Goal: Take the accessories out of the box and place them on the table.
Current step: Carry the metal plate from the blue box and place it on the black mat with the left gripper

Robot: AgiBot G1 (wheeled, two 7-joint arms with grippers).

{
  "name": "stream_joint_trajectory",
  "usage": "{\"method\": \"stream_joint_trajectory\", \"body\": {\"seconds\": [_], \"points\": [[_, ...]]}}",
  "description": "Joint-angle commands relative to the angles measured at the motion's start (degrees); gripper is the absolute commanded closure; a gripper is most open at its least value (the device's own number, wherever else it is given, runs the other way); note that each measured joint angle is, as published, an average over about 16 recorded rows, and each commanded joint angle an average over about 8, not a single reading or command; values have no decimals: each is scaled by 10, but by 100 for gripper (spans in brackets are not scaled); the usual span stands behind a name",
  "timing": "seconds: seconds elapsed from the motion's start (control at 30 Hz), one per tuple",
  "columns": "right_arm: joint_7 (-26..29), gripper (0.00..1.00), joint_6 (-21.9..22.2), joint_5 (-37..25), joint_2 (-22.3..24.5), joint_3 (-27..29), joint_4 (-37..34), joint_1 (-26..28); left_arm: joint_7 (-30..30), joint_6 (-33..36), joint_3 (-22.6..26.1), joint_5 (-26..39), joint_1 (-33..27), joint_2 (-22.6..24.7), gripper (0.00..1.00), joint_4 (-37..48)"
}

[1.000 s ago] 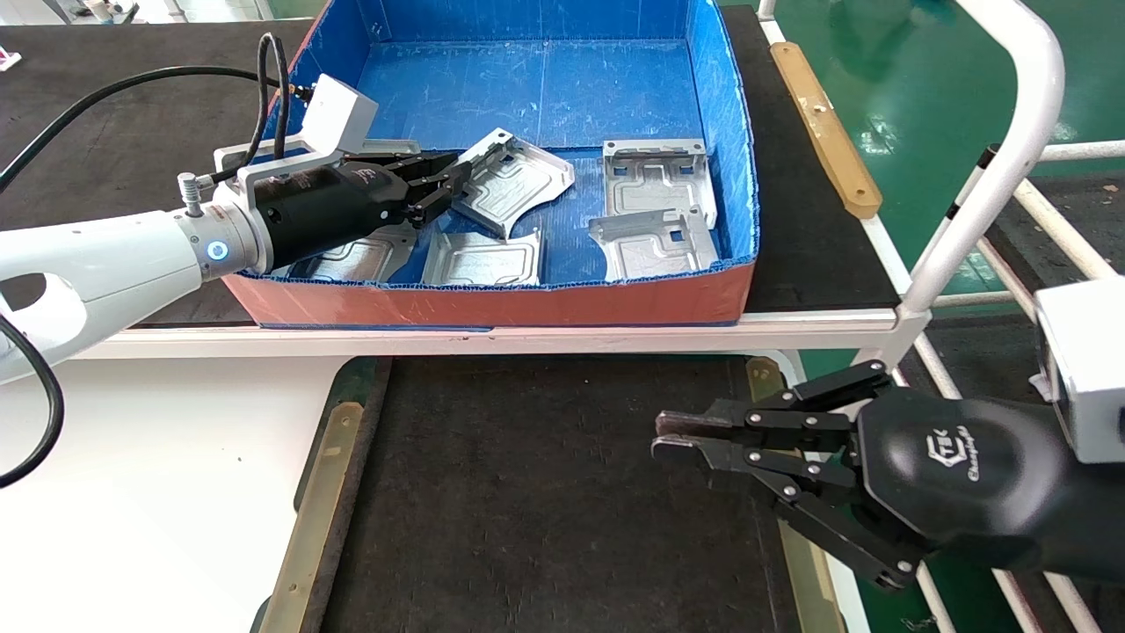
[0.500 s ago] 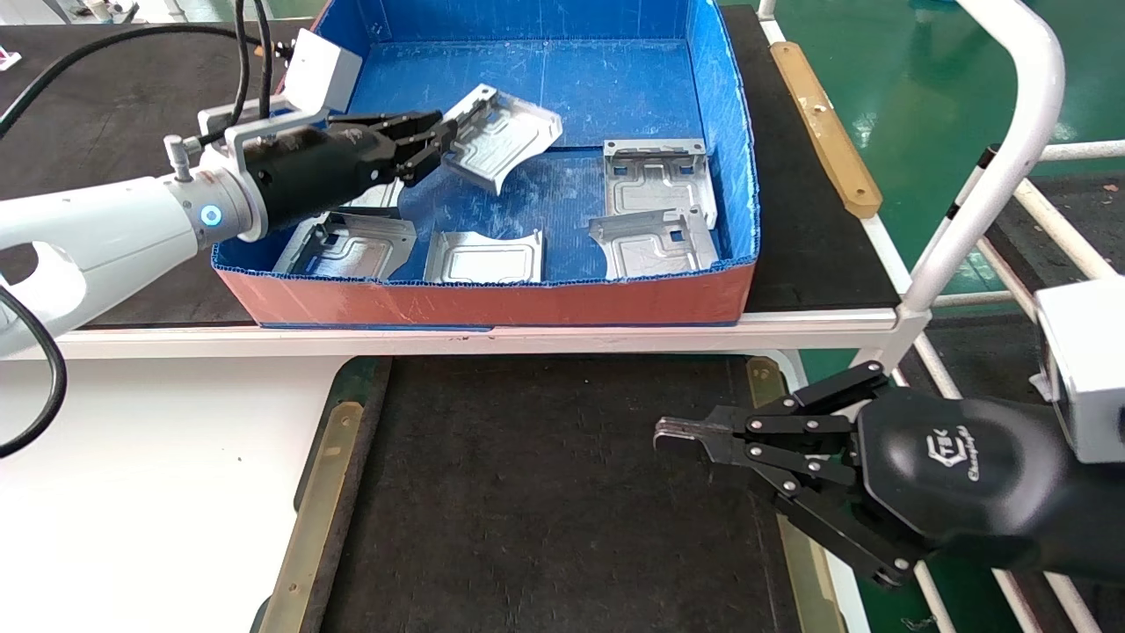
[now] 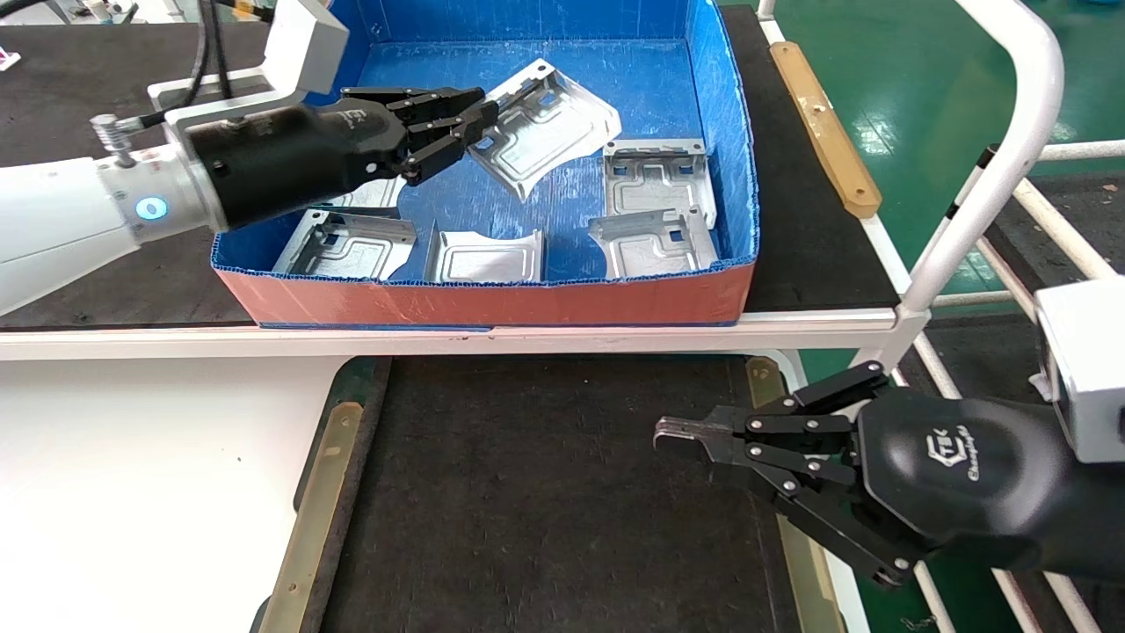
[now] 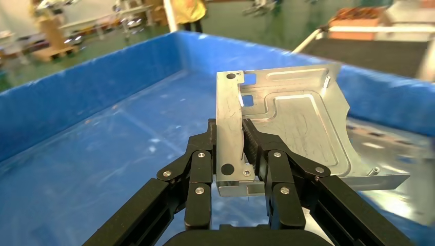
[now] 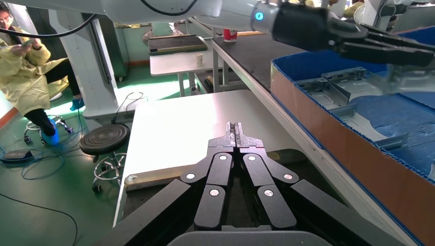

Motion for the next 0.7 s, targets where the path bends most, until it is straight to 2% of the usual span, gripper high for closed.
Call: {"method": "stream_joint_trajectory", "body": {"seconds": [0.03,0.13,0.17,0.4,0.43,0.7], "points": [[0,100,0,0,0,0,0,0,-1,27,-2,-4,5,-10,100,-13],[0,100,0,0,0,0,0,0,-12,59,-6,-13,17,-30,100,-41],[0,96,0,0,0,0,0,0,-16,69,-7,-16,21,-37,100,-51],[0,8,0,0,0,0,0,0,-50,107,-15,-33,59,-82,100,-130],[0,0,0,0,0,0,0,0,-55,109,-16,-36,66,-87,100,-142],[0,0,0,0,0,0,0,0,-89,141,-35,-78,132,-125,100,-234]]}}
